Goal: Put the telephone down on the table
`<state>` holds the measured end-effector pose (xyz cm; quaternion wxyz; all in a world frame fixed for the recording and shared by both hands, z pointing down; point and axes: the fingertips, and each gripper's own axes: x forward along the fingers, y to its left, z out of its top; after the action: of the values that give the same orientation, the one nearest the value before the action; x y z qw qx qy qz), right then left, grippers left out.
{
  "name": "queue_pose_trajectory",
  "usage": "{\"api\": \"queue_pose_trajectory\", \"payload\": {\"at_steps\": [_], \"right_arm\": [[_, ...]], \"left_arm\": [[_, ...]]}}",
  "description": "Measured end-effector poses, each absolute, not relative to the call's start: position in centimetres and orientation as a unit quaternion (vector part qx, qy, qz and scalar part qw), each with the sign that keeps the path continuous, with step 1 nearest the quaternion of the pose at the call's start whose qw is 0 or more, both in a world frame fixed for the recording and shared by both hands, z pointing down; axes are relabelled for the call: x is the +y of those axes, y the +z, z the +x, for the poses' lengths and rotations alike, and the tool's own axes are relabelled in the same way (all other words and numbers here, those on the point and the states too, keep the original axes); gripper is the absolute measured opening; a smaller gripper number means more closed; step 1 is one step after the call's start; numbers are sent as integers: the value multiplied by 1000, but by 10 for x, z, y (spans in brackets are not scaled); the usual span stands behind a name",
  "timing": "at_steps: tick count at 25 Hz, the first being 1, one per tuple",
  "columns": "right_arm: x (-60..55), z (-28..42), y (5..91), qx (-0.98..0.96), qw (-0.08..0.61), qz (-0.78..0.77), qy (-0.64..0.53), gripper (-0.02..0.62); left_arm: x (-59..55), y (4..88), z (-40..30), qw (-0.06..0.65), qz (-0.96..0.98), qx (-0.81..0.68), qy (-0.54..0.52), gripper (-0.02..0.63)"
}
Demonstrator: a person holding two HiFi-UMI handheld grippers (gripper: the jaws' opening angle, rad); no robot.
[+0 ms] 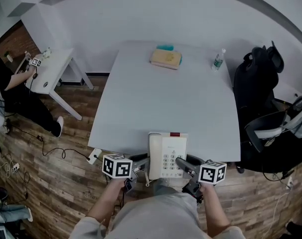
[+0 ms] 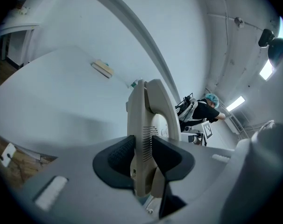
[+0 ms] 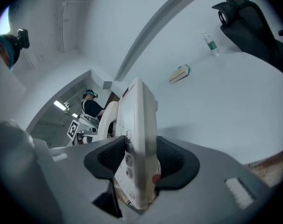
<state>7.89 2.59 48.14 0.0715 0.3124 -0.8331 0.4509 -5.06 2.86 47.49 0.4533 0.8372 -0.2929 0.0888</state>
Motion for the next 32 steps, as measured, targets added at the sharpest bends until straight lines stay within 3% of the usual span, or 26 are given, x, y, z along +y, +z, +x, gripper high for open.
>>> {"api": "queue_pose_trajectory", "payload": {"at_steps": [15, 32], "right_arm": [[-58, 104, 476, -843, 78, 292, 445, 218], [-78, 98, 469, -836, 67, 301, 455, 218]], "left_arm": [[-48, 470, -26, 452, 830, -319, 73, 133], [-75, 462, -31, 454, 833, -305, 84, 133]]}}
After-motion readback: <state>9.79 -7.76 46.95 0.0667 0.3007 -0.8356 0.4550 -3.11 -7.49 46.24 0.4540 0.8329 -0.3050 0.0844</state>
